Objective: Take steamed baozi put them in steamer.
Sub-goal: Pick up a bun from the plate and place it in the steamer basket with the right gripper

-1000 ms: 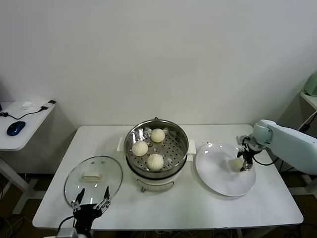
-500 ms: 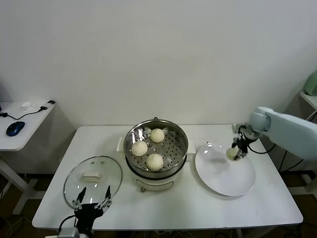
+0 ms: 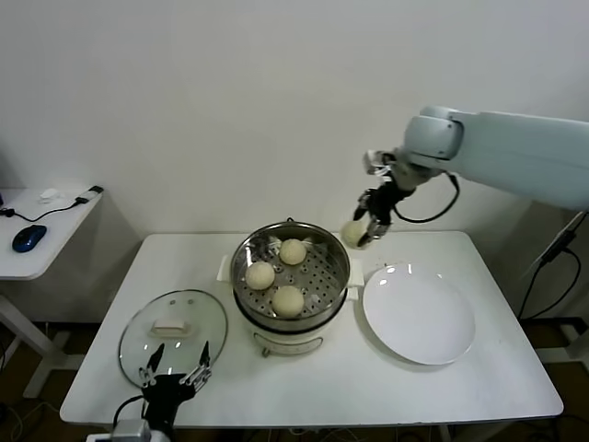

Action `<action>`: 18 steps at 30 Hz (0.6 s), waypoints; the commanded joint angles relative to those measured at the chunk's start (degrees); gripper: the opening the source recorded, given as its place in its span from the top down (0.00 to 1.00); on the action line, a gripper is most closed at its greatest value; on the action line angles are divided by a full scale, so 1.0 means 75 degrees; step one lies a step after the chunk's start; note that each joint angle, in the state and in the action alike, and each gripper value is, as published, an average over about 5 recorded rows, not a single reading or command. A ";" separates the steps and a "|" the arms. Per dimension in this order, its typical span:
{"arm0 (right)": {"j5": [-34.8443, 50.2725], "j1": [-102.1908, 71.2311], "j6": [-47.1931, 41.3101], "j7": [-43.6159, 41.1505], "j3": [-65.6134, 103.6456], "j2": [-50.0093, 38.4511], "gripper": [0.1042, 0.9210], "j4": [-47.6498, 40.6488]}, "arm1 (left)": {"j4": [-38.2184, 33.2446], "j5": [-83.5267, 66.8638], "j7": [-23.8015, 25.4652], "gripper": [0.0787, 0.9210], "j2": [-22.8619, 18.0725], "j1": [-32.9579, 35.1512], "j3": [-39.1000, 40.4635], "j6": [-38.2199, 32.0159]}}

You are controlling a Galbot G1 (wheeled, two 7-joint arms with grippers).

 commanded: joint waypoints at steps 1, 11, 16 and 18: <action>0.1120 0.0068 -0.0759 0.0999 -0.0579 0.1227 0.39 0.1030 | 0.0004 0.0029 -0.0017 0.12 0.0016 0.0002 0.0002 -0.0029; -0.0072 -0.1730 -0.1071 0.1381 0.0049 0.1418 0.39 -0.0300 | 0.0005 -0.0035 -0.0017 0.12 0.0016 -0.0043 -0.0007 -0.0016; -0.0282 -0.2097 -0.1091 0.1405 0.0253 0.1467 0.39 -0.0624 | 0.0006 -0.0097 -0.0019 0.12 0.0033 -0.0081 -0.0016 0.0001; -0.0332 -0.2174 -0.1097 0.1404 0.0254 0.1498 0.39 -0.0673 | 0.0006 -0.0116 -0.0019 0.12 0.0038 -0.0093 -0.0013 0.0007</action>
